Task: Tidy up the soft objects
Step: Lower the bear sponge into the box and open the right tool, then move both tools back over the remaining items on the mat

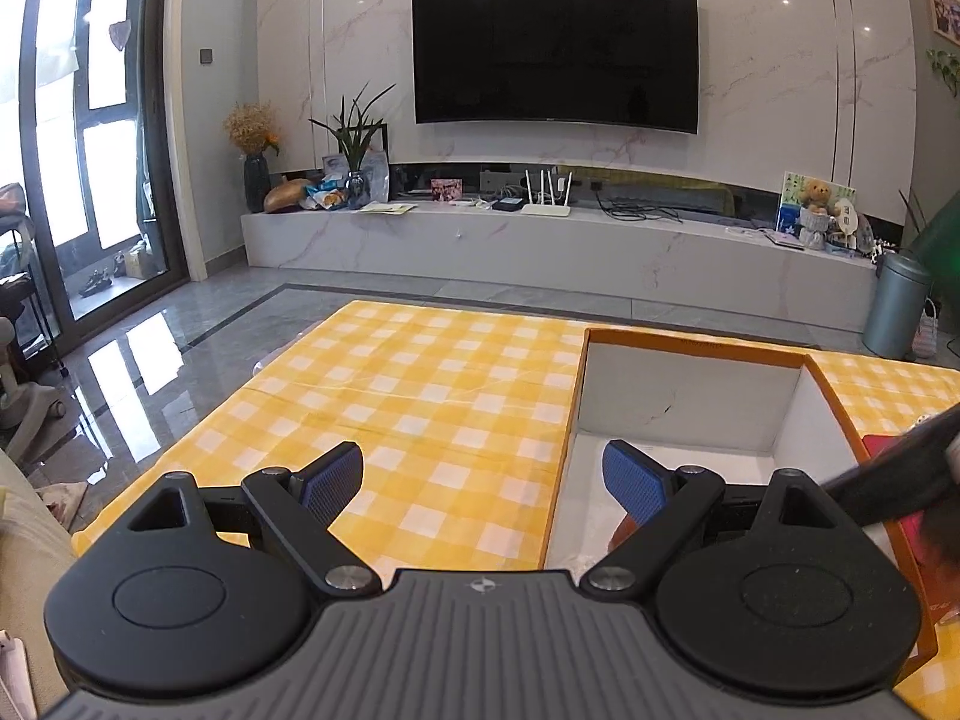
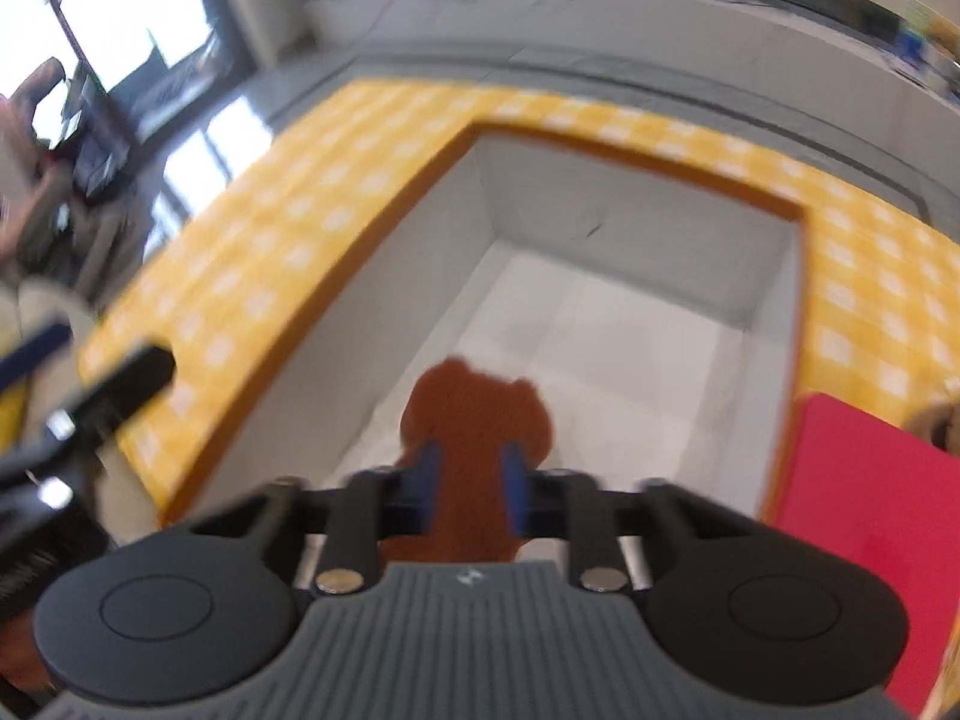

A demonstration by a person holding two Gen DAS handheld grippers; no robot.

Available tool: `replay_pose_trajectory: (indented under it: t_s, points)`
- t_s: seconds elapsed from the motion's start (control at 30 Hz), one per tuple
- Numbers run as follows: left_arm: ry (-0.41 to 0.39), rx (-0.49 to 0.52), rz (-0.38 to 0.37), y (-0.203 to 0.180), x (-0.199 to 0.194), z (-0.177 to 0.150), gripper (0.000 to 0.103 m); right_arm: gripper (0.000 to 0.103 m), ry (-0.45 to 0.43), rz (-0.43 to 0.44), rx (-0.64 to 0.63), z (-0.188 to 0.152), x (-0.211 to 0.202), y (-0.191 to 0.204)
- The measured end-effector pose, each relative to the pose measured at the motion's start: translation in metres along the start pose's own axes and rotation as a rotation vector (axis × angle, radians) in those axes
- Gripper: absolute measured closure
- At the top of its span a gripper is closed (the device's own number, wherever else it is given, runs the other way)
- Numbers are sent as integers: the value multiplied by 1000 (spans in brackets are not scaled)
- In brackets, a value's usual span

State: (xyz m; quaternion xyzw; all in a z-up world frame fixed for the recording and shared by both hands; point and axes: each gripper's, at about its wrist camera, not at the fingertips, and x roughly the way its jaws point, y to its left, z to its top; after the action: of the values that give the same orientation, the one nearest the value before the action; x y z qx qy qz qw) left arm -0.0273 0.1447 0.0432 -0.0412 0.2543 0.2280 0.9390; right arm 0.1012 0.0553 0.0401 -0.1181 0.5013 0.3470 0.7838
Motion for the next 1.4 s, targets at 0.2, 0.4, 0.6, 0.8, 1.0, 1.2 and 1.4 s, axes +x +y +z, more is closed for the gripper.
replay_pose_trajectory:
  t_s: [0.2,0.4,0.6,0.8,1.0,1.2,1.4]
  points:
    - [0,12,5,0,1,-2,0,96,112,-13,-89,-1,48,18]
    - [17,10,10,0,6,-2,0,96,125,-8,-114,2,59,25]
    - [11,9,13,0,3,-1,0,96,95,2,-94,-2,59,23]
    - [6,10,1,-1,3,-1,0,95,50,12,-57,-3,50,19]
    - [-14,3,-9,-1,-5,2,0,77,-19,22,-20,-4,27,13]
    - [-20,-36,-35,0,-12,7,0,74,-117,52,-11,-7,-14,7]
    - [-50,-42,-49,-11,-26,12,0,74,-183,47,16,-13,-56,-11]
